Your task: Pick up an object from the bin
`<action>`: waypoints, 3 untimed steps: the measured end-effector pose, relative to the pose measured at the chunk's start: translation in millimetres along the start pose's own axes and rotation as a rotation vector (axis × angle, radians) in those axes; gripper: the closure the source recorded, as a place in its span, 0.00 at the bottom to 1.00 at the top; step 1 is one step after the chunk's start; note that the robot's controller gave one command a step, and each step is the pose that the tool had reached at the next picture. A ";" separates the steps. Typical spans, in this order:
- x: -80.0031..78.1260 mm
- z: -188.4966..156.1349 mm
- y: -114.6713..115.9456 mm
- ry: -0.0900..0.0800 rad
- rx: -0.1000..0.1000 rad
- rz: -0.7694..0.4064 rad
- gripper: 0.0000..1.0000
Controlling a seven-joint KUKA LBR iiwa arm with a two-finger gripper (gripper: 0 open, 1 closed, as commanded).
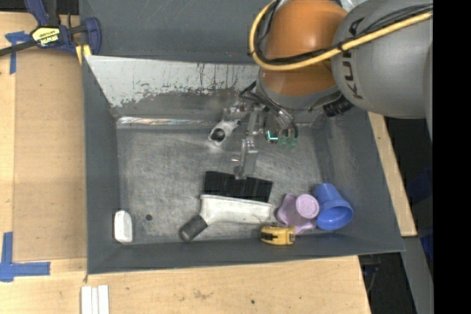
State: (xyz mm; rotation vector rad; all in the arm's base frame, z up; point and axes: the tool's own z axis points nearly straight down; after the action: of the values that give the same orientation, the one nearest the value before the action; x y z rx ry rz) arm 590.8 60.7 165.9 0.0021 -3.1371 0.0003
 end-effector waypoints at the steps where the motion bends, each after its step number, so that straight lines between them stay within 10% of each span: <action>1: -1.8 -4.2 0.0 -0.008 -0.001 0.001 0.00; 2: -15.2 59.7 -0.5 -0.049 -0.005 -0.018 1.00; 3: -15.2 59.8 -0.6 -0.049 -0.005 -0.018 1.00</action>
Offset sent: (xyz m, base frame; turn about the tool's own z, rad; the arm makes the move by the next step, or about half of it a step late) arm 0.0035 -0.0009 -0.0717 -0.0213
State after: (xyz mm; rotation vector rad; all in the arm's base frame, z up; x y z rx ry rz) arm 605.7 60.1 106.0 0.0306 -3.1856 -0.0074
